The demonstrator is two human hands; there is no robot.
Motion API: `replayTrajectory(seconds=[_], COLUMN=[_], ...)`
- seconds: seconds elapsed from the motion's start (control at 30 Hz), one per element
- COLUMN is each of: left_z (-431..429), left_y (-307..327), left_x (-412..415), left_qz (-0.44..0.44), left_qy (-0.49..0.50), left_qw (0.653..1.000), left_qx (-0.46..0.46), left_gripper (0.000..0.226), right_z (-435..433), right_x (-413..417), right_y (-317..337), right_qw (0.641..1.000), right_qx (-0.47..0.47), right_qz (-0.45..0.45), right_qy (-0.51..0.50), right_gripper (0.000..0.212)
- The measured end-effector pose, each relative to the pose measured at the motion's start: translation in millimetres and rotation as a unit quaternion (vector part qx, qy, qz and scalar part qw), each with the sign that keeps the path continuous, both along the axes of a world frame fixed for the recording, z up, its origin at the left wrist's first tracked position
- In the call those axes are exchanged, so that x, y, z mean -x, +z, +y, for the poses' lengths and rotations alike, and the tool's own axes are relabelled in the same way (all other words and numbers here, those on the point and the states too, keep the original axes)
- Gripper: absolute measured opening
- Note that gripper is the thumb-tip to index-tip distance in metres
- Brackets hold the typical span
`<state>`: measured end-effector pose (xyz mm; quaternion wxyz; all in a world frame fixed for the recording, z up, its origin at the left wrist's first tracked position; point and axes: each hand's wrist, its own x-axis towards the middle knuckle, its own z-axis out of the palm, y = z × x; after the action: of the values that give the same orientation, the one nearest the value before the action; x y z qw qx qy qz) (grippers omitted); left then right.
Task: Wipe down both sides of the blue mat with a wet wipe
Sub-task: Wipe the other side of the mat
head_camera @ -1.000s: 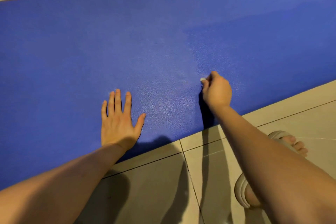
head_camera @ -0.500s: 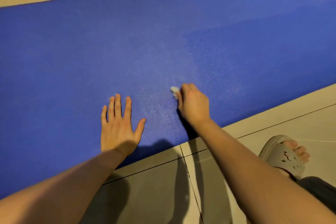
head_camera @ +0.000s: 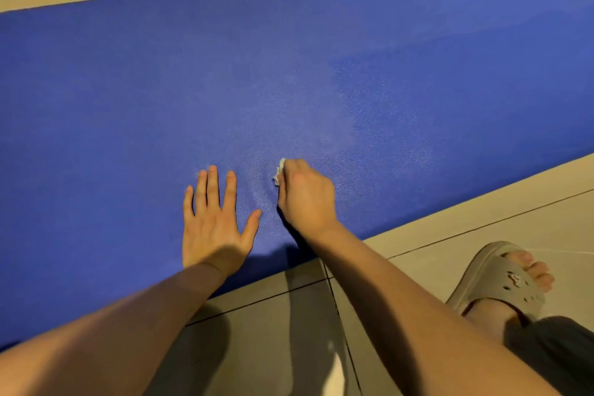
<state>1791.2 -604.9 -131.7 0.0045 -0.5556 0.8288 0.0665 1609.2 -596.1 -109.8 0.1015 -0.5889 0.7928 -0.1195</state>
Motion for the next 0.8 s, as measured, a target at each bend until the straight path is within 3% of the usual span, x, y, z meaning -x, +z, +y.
replayTrajectory(seconds=[0.1, 0.2, 0.3, 0.4, 0.5, 0.63, 0.73, 0.8], left_z=[-0.1, -0.3, -0.1, -0.3, -0.6, -1.0, -1.0, -8.7], left_y=[-0.6, -1.7, -2.5, -2.7, -3.4, -2.4, 0.7, 5.4], left_x=[-0.6, -0.7, -0.5, -0.9, -0.7, 0.0, -0.2, -1.5], left_qz=[-0.005, -0.004, -0.005, 0.002, -0.001, -0.007, -0.008, 0.013], left_qy=[-0.001, -0.001, -0.003, -0.001, -0.001, -0.002, -0.004, -0.003], left_qw=[1.0, 1.0, 1.0, 1.0, 1.0, 1.0, 1.0, 1.0], left_qx=[-0.002, -0.003, -0.001, -0.002, -0.003, -0.007, -0.018, -0.017], left_gripper=[0.082, 0.082, 0.082, 0.082, 0.082, 0.083, 0.082, 0.078], right_z=[-5.3, -12.1, -19.0, -24.0, -23.3, -13.4, -11.0, -13.7], right_x=[36.1, 89.2, 130.2, 124.0, 71.6, -6.3, 4.7, 39.1], right_y=[-1.6, -1.1, 4.6, 5.9, 0.2, 1.3, 3.2, 6.2], right_qw=[0.999, 0.994, 0.98, 0.974, 0.98, 0.997, 0.999, 0.999], right_qx=[0.011, -0.008, -0.037, -0.034, -0.009, -0.003, -0.013, -0.033], right_qz=[0.053, 0.058, 0.027, -0.017, -0.053, -0.043, -0.015, -0.017], right_qy=[-0.005, -0.097, -0.194, -0.226, -0.193, -0.057, 0.027, 0.006], right_gripper=[0.028, 0.034, 0.026, 0.008, 0.005, 0.006, 0.008, 0.01])
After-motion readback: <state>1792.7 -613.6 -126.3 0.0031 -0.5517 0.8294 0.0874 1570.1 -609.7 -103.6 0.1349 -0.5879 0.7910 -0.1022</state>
